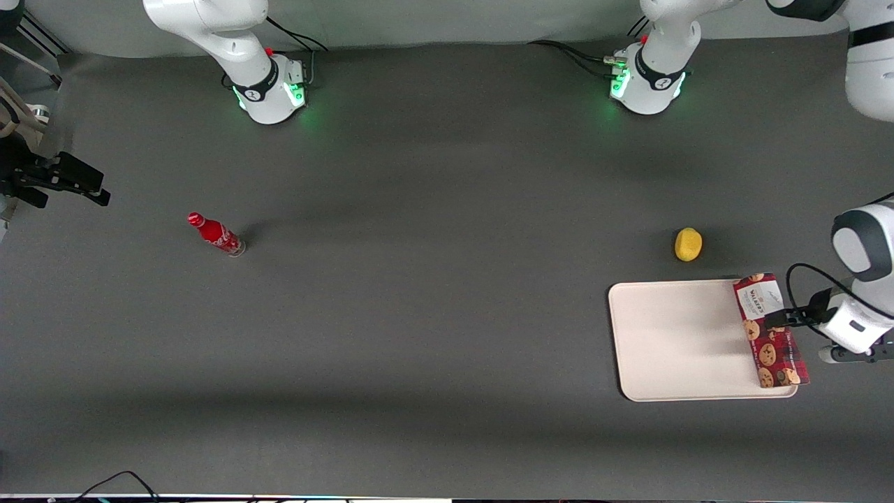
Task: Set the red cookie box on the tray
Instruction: 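Lower the cookie box onto the tray and open the left gripper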
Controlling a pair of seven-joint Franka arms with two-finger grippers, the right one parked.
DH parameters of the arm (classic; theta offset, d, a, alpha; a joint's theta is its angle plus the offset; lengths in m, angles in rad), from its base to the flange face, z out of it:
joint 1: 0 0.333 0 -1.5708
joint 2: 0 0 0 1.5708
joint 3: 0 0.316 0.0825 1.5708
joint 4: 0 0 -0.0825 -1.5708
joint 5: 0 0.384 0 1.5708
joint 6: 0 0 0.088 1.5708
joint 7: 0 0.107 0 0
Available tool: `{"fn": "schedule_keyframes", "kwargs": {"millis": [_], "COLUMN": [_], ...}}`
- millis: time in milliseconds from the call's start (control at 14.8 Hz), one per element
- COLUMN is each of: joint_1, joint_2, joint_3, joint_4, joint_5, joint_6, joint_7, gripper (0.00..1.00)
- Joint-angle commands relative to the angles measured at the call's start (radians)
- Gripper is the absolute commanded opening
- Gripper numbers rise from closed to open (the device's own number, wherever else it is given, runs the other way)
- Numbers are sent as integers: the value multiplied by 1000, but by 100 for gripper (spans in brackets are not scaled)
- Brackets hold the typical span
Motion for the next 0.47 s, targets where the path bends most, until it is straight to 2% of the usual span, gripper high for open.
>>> {"fn": "schedule_keyframes", "kwargs": {"millis": [0,203,407], "joint_1": [-14,-17,-17], "joint_2": [-165,-329,-490], "joint_3": [-4,-64,-141], "joint_4": [-54,-117,-120], "joint_5": [-17,-11,3], "joint_6": [-126,-235,-422], "joint_7": [-16,-59,-144], "gripper": [100,100,100]}}
